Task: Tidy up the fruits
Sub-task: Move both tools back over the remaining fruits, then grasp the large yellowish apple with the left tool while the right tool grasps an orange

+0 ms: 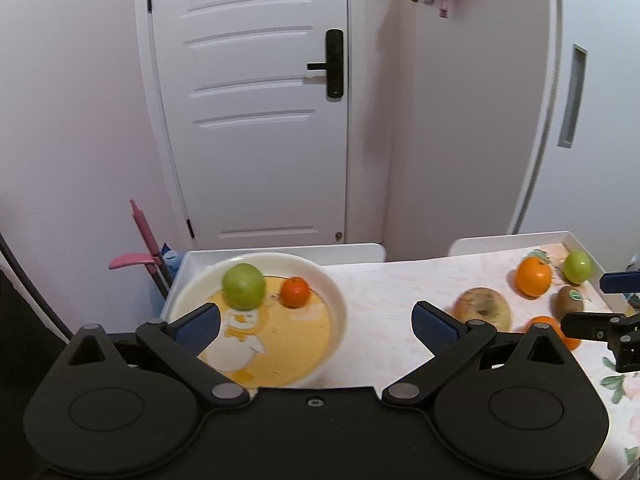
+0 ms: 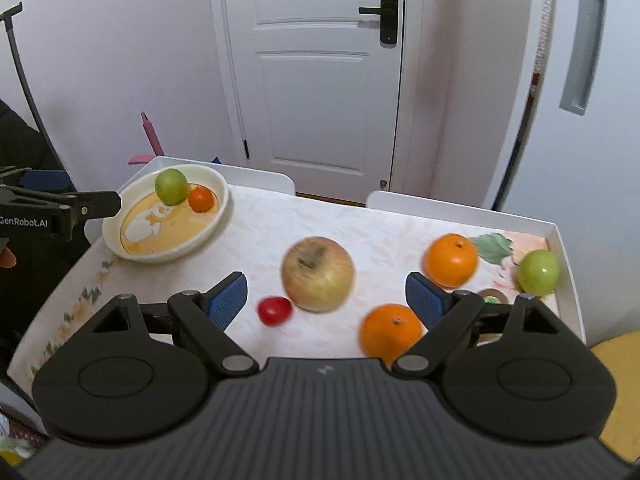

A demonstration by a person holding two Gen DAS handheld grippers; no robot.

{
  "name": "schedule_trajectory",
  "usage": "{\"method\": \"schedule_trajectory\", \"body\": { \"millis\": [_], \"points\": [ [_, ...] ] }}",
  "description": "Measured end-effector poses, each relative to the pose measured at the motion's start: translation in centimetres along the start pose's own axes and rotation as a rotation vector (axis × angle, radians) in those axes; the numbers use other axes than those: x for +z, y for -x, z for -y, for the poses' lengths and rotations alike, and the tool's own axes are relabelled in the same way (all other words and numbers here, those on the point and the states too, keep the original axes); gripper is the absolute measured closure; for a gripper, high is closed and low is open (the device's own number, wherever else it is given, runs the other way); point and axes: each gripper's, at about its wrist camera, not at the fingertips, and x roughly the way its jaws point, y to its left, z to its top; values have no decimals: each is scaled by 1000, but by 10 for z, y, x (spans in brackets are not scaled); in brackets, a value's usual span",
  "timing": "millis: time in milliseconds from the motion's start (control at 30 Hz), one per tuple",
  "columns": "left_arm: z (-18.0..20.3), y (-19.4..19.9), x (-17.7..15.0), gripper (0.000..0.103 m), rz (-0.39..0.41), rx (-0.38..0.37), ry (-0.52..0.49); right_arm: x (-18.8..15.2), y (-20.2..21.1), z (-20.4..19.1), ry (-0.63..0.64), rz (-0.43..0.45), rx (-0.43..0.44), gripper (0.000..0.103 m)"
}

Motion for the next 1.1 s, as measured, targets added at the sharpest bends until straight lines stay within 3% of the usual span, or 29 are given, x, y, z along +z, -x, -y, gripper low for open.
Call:
{"method": "schedule_trajectory", "body": {
  "millis": [233, 567, 800, 1100],
  "points": [
    [42, -9, -6, 0, -1, -17, -23, -17, -4, 34, 62, -11, 31, 2],
    [95, -62, -17, 0, -30, -98, -140, -44, -42, 66, 164, -56, 70, 2],
    [125, -101, -25, 0, -61, -135, -235, -53, -63, 76, 182, -69, 94, 4],
    [144, -135, -31, 2, -97, -183, -254, -58, -82, 73, 213, -76, 131, 5]
  ]
}}
